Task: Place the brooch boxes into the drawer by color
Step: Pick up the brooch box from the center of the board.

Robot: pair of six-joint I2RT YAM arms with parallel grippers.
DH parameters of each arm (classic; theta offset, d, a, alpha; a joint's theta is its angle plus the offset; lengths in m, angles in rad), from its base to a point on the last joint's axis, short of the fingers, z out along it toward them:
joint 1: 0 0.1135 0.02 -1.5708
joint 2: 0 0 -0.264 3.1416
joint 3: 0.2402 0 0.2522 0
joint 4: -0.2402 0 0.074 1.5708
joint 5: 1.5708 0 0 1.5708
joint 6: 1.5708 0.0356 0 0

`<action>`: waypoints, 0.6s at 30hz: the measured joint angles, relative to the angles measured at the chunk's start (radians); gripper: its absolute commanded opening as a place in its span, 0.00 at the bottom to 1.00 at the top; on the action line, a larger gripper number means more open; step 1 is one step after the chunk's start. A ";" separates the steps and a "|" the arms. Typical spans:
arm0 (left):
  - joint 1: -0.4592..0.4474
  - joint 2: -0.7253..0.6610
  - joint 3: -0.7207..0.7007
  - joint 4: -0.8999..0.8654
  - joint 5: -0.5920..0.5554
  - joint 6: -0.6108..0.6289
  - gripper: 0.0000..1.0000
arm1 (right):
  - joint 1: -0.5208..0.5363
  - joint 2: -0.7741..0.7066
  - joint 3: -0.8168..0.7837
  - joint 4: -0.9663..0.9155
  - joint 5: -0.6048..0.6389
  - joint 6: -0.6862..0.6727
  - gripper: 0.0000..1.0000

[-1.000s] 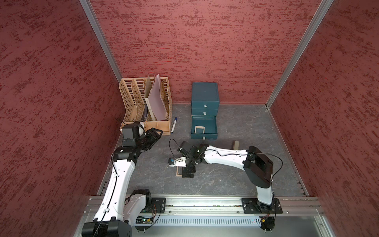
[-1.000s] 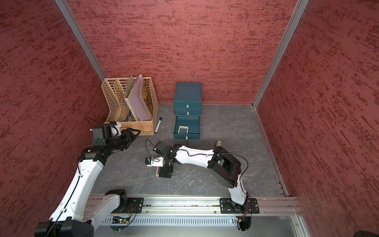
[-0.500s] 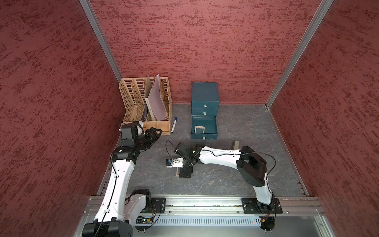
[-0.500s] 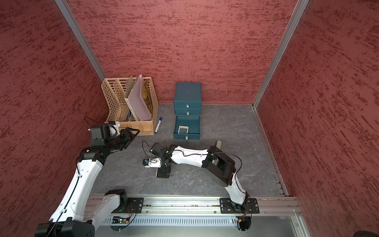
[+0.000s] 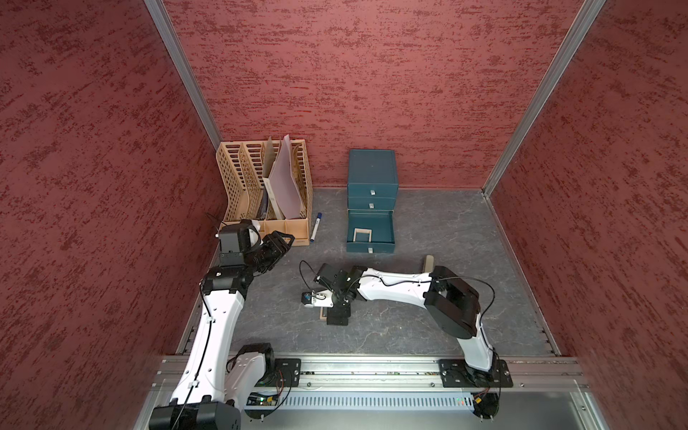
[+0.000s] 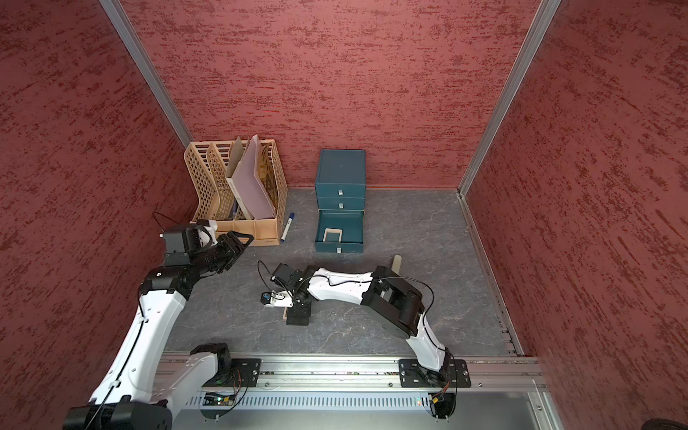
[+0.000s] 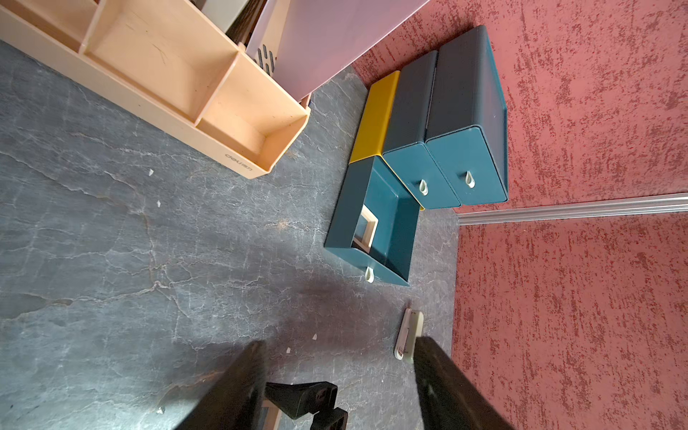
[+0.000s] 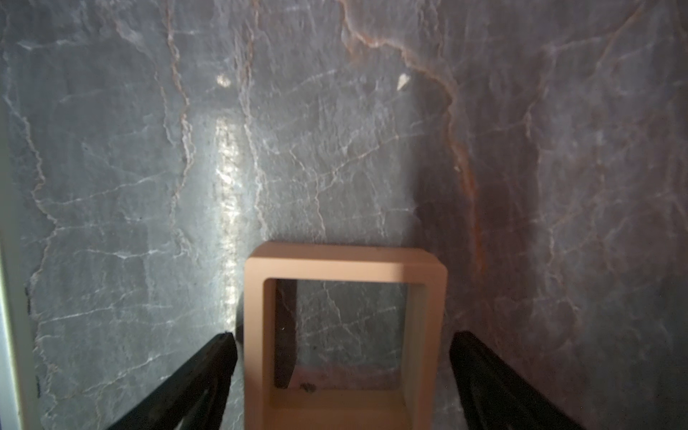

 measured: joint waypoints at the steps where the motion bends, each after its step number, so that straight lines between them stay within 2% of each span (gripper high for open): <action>1: 0.000 0.000 0.000 0.000 0.000 0.000 0.66 | 0.000 0.002 0.000 0.000 0.002 0.003 0.91; 5: 0.000 0.000 0.000 0.000 0.001 0.000 0.66 | 0.001 0.016 0.017 -0.006 0.013 0.017 0.85; 10: 0.000 0.000 0.000 0.001 0.002 0.000 0.66 | 0.001 0.025 0.027 -0.012 0.023 0.036 0.82; 14: 0.000 0.000 0.000 0.001 0.002 0.000 0.66 | 0.002 0.026 0.027 -0.016 0.028 0.051 0.75; 18: 0.000 0.000 0.000 0.005 0.003 0.000 0.66 | 0.003 0.026 0.028 -0.018 0.033 0.068 0.73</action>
